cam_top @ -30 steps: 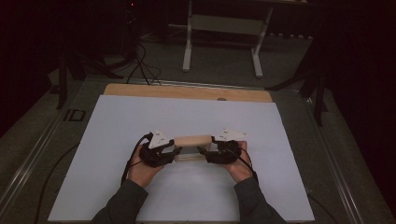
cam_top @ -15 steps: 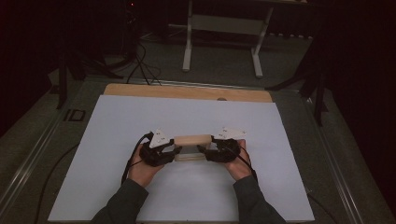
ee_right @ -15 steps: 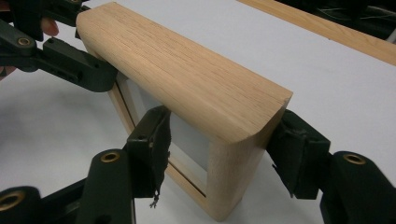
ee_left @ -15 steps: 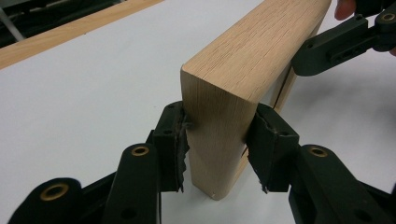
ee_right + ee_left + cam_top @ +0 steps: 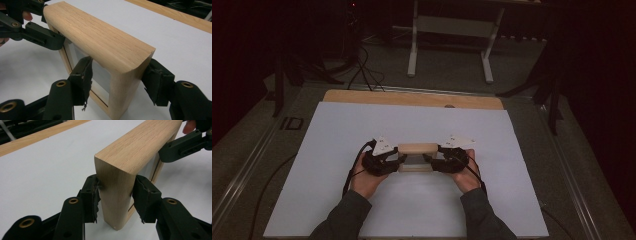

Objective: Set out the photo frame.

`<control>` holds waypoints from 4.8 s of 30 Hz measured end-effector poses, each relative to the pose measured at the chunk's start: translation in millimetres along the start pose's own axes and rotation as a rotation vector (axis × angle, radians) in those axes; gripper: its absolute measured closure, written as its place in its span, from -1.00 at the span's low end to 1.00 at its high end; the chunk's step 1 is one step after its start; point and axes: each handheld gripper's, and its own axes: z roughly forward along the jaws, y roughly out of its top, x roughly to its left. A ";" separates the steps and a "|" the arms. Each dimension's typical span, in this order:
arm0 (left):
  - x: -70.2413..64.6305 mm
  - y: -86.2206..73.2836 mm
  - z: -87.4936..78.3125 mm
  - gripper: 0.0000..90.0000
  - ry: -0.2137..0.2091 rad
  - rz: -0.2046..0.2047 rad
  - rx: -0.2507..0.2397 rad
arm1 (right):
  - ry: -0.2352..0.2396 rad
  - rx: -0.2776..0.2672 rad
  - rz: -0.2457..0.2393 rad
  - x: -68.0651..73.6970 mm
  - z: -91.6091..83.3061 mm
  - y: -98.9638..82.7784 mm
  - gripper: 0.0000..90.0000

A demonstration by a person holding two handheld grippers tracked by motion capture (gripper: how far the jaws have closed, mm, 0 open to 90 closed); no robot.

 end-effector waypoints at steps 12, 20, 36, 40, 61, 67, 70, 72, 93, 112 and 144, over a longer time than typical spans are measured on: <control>5.4 1.8 1.8 0.21 0.017 -0.015 0.000 | 0.001 -0.004 0.016 -0.4 4.3 2.8 0.01; 10.2 0.8 0.5 0.19 0.029 -0.024 -0.001 | -0.004 0.003 0.020 1.9 10.7 7.8 0.00; 15.9 -0.2 -1.1 0.16 0.043 -0.047 0.000 | 0.002 -0.006 0.040 3.7 17.8 11.2 0.00; 16.6 -0.1 -0.5 0.16 0.043 -0.055 -0.001 | 0.004 -0.004 0.037 2.6 18.8 11.8 0.00; 25.1 1.4 6.2 0.14 0.024 -0.103 -0.014 | 0.007 -0.013 0.086 -4.3 23.9 13.3 0.01; 25.0 0.9 8.3 0.13 0.032 -0.107 -0.017 | 0.016 -0.025 0.110 -7.0 25.7 12.8 0.00; 24.9 0.6 8.4 0.12 0.033 -0.111 -0.016 | 0.018 -0.026 0.112 -7.5 26.0 12.7 0.00; 24.7 0.3 8.5 0.12 0.031 -0.112 -0.015 | 0.019 -0.022 0.112 -7.7 25.8 12.2 0.00; 24.0 -17.7 23.8 0.16 0.025 -0.136 0.101 | 0.001 0.017 0.121 -13.2 24.2 0.7 0.21; 28.1 -18.0 25.4 0.20 0.004 -0.120 0.106 | -0.011 0.018 0.125 -14.3 22.9 -1.2 0.33; 32.7 -14.4 27.6 0.06 -0.022 -0.112 0.113 | -0.021 0.008 0.132 -10.4 20.0 -9.1 0.13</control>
